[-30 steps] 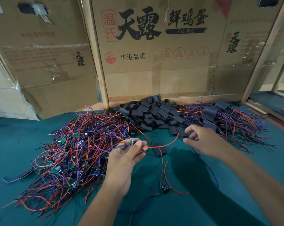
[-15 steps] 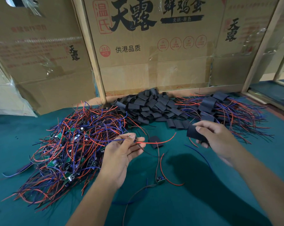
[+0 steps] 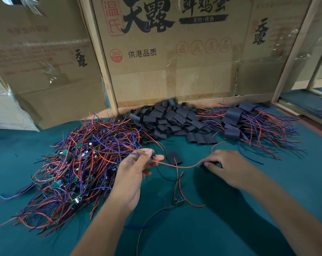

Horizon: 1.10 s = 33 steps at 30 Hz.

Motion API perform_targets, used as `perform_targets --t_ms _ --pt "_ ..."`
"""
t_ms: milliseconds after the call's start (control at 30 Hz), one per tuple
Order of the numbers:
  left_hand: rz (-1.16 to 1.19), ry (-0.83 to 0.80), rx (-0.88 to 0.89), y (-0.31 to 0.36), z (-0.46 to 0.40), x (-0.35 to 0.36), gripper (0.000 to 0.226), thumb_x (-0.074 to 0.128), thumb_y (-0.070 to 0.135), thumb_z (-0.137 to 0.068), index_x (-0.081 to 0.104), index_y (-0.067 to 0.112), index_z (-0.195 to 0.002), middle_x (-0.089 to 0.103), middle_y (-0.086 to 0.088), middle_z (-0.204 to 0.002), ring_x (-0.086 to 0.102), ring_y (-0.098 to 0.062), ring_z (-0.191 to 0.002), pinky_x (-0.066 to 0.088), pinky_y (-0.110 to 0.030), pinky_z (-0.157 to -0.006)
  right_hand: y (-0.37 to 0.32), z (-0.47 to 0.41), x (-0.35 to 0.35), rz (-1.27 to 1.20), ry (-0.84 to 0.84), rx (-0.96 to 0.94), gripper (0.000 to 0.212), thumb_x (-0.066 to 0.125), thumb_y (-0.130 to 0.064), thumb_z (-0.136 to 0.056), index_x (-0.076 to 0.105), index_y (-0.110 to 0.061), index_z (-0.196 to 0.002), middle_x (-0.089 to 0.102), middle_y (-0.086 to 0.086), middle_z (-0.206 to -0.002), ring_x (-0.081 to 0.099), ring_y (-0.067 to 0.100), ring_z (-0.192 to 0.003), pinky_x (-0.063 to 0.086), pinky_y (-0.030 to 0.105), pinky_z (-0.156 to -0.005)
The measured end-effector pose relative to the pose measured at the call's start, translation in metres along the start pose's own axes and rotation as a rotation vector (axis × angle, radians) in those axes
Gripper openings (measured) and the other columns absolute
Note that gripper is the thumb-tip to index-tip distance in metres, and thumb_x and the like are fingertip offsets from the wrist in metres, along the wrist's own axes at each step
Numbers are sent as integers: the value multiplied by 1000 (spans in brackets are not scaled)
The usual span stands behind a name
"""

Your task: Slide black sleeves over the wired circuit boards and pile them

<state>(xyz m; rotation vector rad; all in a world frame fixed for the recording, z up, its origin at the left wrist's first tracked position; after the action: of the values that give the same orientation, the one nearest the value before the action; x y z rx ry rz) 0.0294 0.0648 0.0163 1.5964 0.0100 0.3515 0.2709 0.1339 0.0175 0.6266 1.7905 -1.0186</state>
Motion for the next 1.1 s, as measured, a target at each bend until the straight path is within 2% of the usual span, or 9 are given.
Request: perform_targets --t_ms 167,267,433,633,700,800,867,967,1100 --pt "-102 -7 -120 -11 -3 -8 9 55 21 -101 59 14 -97 76 -13 -95 49 -13 -64 35 -25 -59 -2 -2 6 32 -62 -54 24 61 -33 -97 73 -26 -116 69 -9 -116 58 9 -108 35 13 -90" --pt "-100 -25 -129 -13 -5 -9 6 61 16 -97 58 13 -93 74 -11 -87 45 -11 -59 35 -22 -54 0 -3 9 65 -93 -60 25 63 -31 -96 73 -24 -117 68 -8 -121 57 10 -113 32 11 -91" --pt "-214 -23 -113 -16 -5 -11 28 74 3 -85 58 2 -108 65 -1 -69 54 -12 -59 44 -25 -58 6 -2 10 45 -111 -21 30 65 -34 -94 69 -26 -123 66 -11 -122 57 9 -111 37 17 -93" --pt "-404 -36 -58 -15 -4 -12 36 80 12 -82 58 13 -111 72 6 -70 63 -7 -67 52 -22 -65 12 -1 15 93 -149 20 40 63 -38 -94 59 -28 -133 59 -9 -127 50 14 -119 36 27 -101" --pt "-466 -21 -20 -11 -4 -12 38 82 14 -80 57 13 -109 72 3 -68 63 -9 -64 53 -25 -67 13 -1 15 79 -146 35 42 65 -36 -93 57 -27 -134 58 -8 -125 51 14 -117 36 25 -97" --pt "-482 1 5 -8 -5 -13 42 82 14 -80 53 7 -111 73 -15 -74 65 -21 -64 57 -39 -69 12 -1 11 50 -129 27 41 67 -33 -92 58 -27 -132 57 -9 -119 51 12 -110 37 23 -92" --pt "-501 4 12 -8 -5 -13 43 82 17 -80 53 8 -111 74 -16 -75 67 -23 -65 58 -44 -73 11 1 5 11 -100 5 40 69 -33 -91 59 -31 -129 57 -16 -116 49 5 -105 35 20 -89" --pt "-549 6 24 -6 -5 -14 41 83 23 -79 55 13 -108 74 -8 -71 70 -22 -68 58 -43 -78 12 4 -3 -47 -101 -9 43 73 -33 -88 58 -40 -127 53 -31 -110 47 -6 -103 32 10 -85" --pt "-512 20 23 -5 -5 -13 42 82 18 -80 55 8 -111 75 -14 -76 66 -21 -65 58 -37 -71 11 6 -6 -47 -154 -27 47 75 -32 -86 57 -45 -127 49 -40 -104 48 -12 -96 29 -3 -81"
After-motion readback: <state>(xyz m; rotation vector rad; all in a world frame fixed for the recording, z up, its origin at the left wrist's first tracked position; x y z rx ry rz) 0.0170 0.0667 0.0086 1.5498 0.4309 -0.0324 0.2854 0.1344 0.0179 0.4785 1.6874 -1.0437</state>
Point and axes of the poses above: each hand's wrist, its own z-axis away from the middle knuckle, its own x-axis out of the palm, y = z × x, the point moved 8 cm from there along -z, towards the middle knuckle
